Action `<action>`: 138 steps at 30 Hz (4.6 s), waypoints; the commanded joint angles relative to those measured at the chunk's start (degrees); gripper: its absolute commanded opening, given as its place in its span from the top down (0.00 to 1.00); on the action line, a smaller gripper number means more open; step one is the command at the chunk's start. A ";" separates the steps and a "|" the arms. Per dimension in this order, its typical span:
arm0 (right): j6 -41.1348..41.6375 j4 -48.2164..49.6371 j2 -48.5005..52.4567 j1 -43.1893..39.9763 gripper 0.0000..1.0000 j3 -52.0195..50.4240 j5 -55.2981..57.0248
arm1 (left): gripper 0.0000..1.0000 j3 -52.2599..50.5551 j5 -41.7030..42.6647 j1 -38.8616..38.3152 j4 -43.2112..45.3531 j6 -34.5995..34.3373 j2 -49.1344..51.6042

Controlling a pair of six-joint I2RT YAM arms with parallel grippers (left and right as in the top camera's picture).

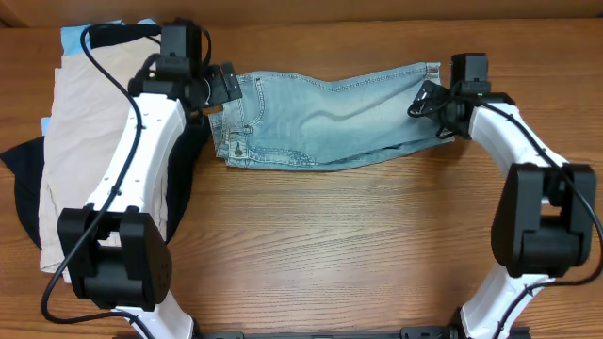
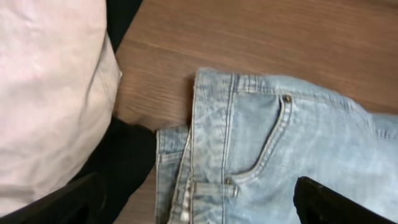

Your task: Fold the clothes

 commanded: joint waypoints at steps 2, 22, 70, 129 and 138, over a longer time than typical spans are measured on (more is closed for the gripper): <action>-3.41 -2.40 -2.47 -0.11 0.12 0.85 0.94 | 0.00 0.44 1.25 -0.39 -2.73 5.92 0.24; -2.27 -1.62 2.67 -1.29 0.30 -1.79 3.72 | 0.12 -1.84 -0.61 -0.57 -3.82 5.90 8.59; -5.95 -17.51 -4.83 -1.09 0.09 5.75 -11.89 | 0.00 -1.79 6.38 -4.13 2.08 20.48 8.59; -3.58 -24.24 -12.15 -9.73 0.10 -2.21 -12.68 | 0.00 -1.81 9.01 -7.72 1.22 16.59 18.58; -3.56 -23.93 -12.15 -9.07 0.11 -2.21 -13.94 | 0.05 -1.81 24.57 -9.16 4.22 19.10 21.14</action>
